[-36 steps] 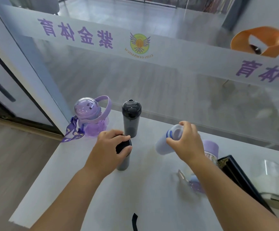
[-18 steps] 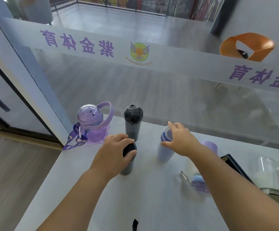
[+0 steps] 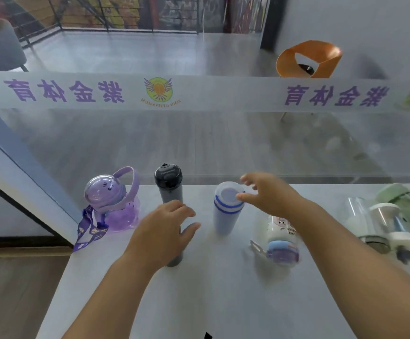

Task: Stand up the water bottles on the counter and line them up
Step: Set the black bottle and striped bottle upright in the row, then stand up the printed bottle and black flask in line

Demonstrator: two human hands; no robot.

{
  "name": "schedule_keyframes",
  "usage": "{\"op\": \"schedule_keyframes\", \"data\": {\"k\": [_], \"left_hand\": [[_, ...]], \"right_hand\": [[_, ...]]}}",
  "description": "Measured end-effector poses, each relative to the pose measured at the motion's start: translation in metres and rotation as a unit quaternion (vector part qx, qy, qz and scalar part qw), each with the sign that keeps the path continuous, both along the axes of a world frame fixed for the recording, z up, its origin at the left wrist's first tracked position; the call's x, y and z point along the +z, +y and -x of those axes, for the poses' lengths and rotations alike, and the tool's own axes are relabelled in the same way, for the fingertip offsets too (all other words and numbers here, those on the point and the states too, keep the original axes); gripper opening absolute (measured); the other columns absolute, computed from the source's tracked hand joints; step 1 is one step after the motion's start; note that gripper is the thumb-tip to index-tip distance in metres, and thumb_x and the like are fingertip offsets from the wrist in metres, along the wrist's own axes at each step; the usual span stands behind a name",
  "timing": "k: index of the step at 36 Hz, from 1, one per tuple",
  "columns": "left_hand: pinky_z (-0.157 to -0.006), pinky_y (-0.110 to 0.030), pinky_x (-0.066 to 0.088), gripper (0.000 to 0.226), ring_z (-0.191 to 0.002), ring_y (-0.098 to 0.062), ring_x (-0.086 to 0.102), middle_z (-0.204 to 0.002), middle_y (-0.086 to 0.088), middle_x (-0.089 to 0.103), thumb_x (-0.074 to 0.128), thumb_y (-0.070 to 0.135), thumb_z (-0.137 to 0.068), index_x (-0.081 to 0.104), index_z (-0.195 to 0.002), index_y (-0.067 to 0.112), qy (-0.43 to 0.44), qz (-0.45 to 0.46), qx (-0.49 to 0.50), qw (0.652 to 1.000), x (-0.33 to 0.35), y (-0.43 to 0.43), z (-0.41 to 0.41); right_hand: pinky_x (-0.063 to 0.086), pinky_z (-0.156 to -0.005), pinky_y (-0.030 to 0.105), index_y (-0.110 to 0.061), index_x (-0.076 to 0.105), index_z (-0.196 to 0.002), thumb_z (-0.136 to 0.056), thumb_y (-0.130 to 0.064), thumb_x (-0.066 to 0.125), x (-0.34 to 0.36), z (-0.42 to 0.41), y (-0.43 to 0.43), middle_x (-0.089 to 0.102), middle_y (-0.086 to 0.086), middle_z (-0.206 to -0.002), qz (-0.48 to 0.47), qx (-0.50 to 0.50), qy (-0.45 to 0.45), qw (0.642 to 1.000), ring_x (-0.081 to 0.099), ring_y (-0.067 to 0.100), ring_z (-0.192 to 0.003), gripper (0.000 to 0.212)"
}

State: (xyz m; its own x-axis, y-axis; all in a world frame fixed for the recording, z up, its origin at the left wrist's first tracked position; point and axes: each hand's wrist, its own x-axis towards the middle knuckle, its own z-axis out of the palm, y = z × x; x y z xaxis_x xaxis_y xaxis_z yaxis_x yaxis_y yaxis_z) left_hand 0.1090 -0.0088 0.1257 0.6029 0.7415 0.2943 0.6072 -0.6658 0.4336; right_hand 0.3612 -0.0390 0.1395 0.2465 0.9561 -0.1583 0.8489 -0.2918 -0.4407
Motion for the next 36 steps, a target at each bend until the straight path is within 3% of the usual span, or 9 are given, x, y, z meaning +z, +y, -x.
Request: {"op": "schedule_keyframes", "data": {"k": [5, 10, 14, 18, 21, 25, 31, 36], "left_hand": [[-0.055, -0.021, 0.045, 0.017, -0.061, -0.014, 0.063, -0.079, 0.009, 0.068, 0.067, 0.038, -0.080, 0.070, -0.086, 0.023, 0.043, 0.003, -0.038, 0.998, -0.005, -0.016, -0.026], [-0.068, -0.031, 0.051, 0.018, -0.076, -0.015, 0.061, -0.085, 0.010, 0.064, 0.063, 0.037, -0.085, 0.068, -0.094, 0.022, 0.058, 0.058, -0.026, 0.996, -0.024, -0.038, -0.064], [-0.074, -0.021, 0.043, 0.026, -0.081, -0.008, 0.052, -0.090, 0.012, 0.056, 0.056, 0.042, -0.088, 0.063, -0.103, 0.023, 0.082, 0.122, -0.017, 0.989, -0.042, -0.061, -0.107], [-0.086, -0.025, 0.047, 0.032, -0.099, -0.012, 0.057, -0.112, 0.008, 0.060, 0.057, 0.044, -0.087, 0.059, -0.115, 0.028, 0.121, 0.178, -0.016, 0.976, -0.066, -0.078, -0.143], [-0.095, -0.027, 0.042, 0.044, -0.117, -0.017, 0.046, -0.128, 0.007, 0.050, 0.058, 0.044, -0.086, 0.050, -0.127, 0.030, 0.134, 0.193, -0.012, 0.972, -0.084, -0.091, -0.171], [-0.101, -0.031, 0.039, 0.062, -0.125, -0.019, 0.035, -0.140, 0.005, 0.037, 0.060, 0.045, -0.084, 0.035, -0.139, 0.030, 0.120, 0.220, 0.018, 0.968, -0.103, -0.101, -0.203], [-0.097, -0.041, 0.044, 0.078, -0.120, -0.029, 0.040, -0.137, -0.006, 0.034, 0.064, 0.051, -0.077, 0.024, -0.141, 0.030, 0.123, 0.272, 0.091, 0.950, -0.131, -0.113, -0.237], [-0.089, -0.040, 0.047, 0.084, -0.112, -0.032, 0.042, -0.128, -0.011, 0.031, 0.068, 0.048, -0.073, 0.018, -0.137, 0.028, 0.102, 0.281, 0.157, 0.941, -0.147, -0.122, -0.251]], "right_hand": [[0.050, -0.084, 0.032, -0.021, 0.059, -0.118, -0.083, -0.042, 0.067, -0.002, -0.038, -0.040, 0.064, -0.004, -0.109, -0.003, -0.033, -0.007, 0.999, 0.060, 0.015, -0.091, 0.041], [0.049, -0.082, 0.031, -0.020, 0.063, -0.109, -0.084, -0.037, 0.066, -0.013, -0.076, -0.082, 0.063, -0.006, -0.096, 0.022, -0.038, -0.012, 0.999, 0.059, 0.017, -0.087, 0.030], [0.050, -0.086, 0.035, -0.021, 0.062, -0.109, -0.084, -0.040, 0.065, -0.026, -0.108, -0.111, 0.065, -0.002, -0.104, 0.053, -0.029, -0.014, 0.998, 0.061, 0.019, -0.094, 0.032], [0.050, -0.088, 0.035, -0.022, 0.060, -0.117, -0.085, -0.042, 0.064, -0.041, -0.136, -0.138, 0.065, -0.005, -0.111, 0.062, -0.050, -0.001, 0.997, 0.061, 0.016, -0.098, 0.038], [0.050, -0.087, 0.033, -0.024, 0.057, -0.120, -0.086, -0.045, 0.062, -0.054, -0.161, -0.155, 0.063, -0.007, -0.113, 0.069, -0.070, -0.003, 0.995, 0.059, 0.013, -0.099, 0.040], [0.050, -0.085, 0.031, -0.024, 0.053, -0.124, -0.087, -0.047, 0.058, -0.070, -0.185, -0.172, 0.060, -0.006, -0.116, 0.090, -0.085, -0.028, 0.992, 0.058, 0.015, -0.105, 0.044], [0.049, -0.089, 0.036, -0.023, 0.048, -0.127, -0.088, -0.049, 0.055, -0.093, -0.203, -0.191, 0.055, -0.002, -0.122, 0.130, -0.088, -0.065, 0.986, 0.054, 0.019, -0.109, 0.047], [0.047, -0.091, 0.036, -0.022, 0.040, -0.136, -0.089, -0.048, 0.055, -0.112, -0.208, -0.202, 0.046, 0.001, -0.135, 0.172, -0.081, -0.083, 0.978, 0.051, 0.023, -0.119, 0.056]]}}
